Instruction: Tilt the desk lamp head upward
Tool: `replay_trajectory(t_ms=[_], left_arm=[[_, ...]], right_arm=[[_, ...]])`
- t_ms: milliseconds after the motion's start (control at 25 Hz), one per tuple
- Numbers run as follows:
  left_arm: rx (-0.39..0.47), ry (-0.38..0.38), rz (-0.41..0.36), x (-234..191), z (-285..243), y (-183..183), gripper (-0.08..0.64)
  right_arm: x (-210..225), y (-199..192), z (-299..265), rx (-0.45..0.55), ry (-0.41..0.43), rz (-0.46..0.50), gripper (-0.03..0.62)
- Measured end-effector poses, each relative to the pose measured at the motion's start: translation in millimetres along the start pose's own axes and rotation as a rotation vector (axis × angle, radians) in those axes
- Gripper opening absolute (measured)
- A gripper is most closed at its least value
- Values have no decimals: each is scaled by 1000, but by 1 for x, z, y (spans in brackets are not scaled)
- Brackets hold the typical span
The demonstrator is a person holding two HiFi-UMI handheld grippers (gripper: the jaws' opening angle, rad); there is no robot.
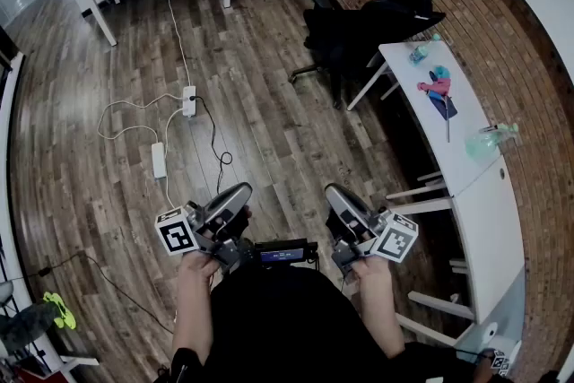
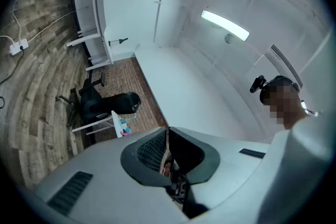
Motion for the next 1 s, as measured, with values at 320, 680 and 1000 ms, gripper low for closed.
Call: replay_trajectory(t_ms=[320,680,1000], left_arm=[[-2,-22,8,-4,2,1,11],[14,-17,19,-20,8,20,11],[49,30,11,-40,11,44,11]], right_arm=[[4,-2,4,8,-21,-10,14],[8,7,-15,24,-45,21,14],[27,32,-36,32,-56,25,14]])
Point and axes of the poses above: the fingertips, and each gripper's own axes: z backward along the fingers, x to its right, y out of its top, the point moved 7 cm from there along z, backward along the fingers, and after that the axes turned 8 degrees about -z, right-handed, at the moved point
